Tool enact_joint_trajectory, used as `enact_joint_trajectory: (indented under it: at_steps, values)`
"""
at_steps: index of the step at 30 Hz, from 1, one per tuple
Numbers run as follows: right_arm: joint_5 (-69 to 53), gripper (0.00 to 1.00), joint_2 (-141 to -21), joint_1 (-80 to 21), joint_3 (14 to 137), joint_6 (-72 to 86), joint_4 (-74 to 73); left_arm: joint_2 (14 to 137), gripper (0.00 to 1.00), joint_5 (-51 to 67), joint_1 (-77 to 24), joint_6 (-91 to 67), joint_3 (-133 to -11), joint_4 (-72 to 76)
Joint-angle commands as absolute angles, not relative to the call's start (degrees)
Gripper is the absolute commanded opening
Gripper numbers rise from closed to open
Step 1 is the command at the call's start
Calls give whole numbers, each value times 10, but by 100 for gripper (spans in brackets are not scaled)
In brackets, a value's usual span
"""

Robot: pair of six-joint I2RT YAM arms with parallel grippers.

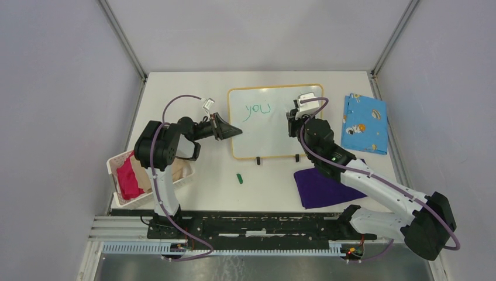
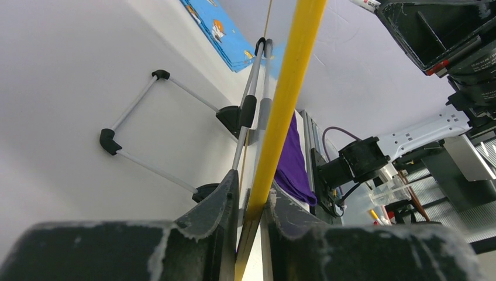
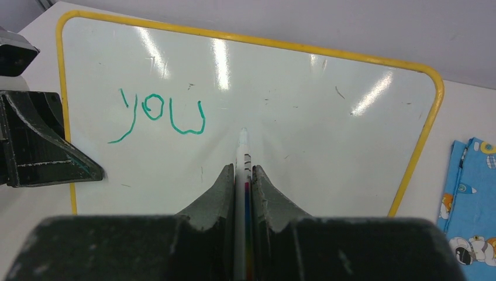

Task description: Write a sentence on the whiteboard

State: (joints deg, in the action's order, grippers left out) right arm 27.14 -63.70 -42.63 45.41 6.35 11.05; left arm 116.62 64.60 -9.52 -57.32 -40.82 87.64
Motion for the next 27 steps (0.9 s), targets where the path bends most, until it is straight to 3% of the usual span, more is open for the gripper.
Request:
enact_joint_trajectory:
  at_steps: [1, 6, 19, 20, 24, 27]
  values:
    - [263, 0, -615, -424, 448, 63, 149, 1156, 14, 658, -98, -585, -417, 995]
    - [255, 0, -601, -424, 440, 64, 150, 1161, 2, 661, -98, -578, -414, 996]
    - [268, 0, -601, -424, 429, 65, 153, 1175, 2, 678, -108, -531, -396, 995]
    - [267, 0, -599, -424, 425, 65, 155, 1173, 4, 678, -108, -529, -395, 995]
    - [267, 0, -590, -424, 418, 63, 157, 1165, 30, 674, -108, -536, -396, 996]
    - [265, 0, -587, -424, 417, 64, 157, 1159, 37, 671, -108, -541, -397, 996]
